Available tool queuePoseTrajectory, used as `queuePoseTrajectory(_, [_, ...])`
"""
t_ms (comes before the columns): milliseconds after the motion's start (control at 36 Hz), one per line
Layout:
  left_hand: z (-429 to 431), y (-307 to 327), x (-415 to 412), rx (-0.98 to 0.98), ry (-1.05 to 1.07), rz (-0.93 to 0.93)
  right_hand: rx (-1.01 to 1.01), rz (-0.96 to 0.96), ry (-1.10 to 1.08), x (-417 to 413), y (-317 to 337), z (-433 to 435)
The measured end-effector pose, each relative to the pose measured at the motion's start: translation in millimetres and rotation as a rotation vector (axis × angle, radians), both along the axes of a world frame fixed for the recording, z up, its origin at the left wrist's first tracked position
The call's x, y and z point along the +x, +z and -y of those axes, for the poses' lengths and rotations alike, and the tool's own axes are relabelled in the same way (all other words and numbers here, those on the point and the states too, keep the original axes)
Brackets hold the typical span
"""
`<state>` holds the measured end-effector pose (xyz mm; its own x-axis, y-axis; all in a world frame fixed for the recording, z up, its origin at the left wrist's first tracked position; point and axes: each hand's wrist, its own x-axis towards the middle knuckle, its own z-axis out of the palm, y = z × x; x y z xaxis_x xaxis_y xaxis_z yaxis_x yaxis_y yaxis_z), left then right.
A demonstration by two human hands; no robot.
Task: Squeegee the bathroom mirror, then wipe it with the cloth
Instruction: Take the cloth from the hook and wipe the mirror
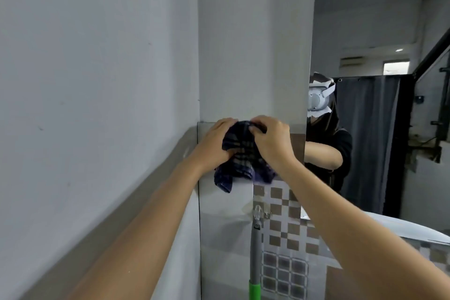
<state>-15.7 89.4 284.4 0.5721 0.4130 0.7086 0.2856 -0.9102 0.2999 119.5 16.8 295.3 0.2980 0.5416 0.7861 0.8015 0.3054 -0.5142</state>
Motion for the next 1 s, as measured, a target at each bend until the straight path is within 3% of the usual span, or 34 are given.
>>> queuePoseTrajectory(167, [23, 13, 6, -0.027, -0.035, 0.135, -0.020, 0.251, -0.019, 3, 48, 30])
queuePoseTrajectory(417, [84, 28, 10, -0.004, -0.211, 0.181, 0.058, 0.193, -0.008, 12, 72, 97])
queuePoseTrajectory(583, [132, 32, 11, -0.364, -0.448, 0.038, -0.044, 0.235, -0.044, 36, 71, 133])
queuePoseTrajectory(750, [171, 24, 25, -0.554, -0.550, -0.114, -0.097, 0.213, -0.055, 51, 50, 164])
queuePoseTrajectory(861, [184, 10, 36, -0.661, -0.592, -0.017, 0.020, 0.153, -0.117, 59, 14, 190])
queuePoseTrajectory(1000, [195, -6, 49, -0.830, -0.635, 0.272, 0.049, -0.018, -0.187, 64, -42, 227])
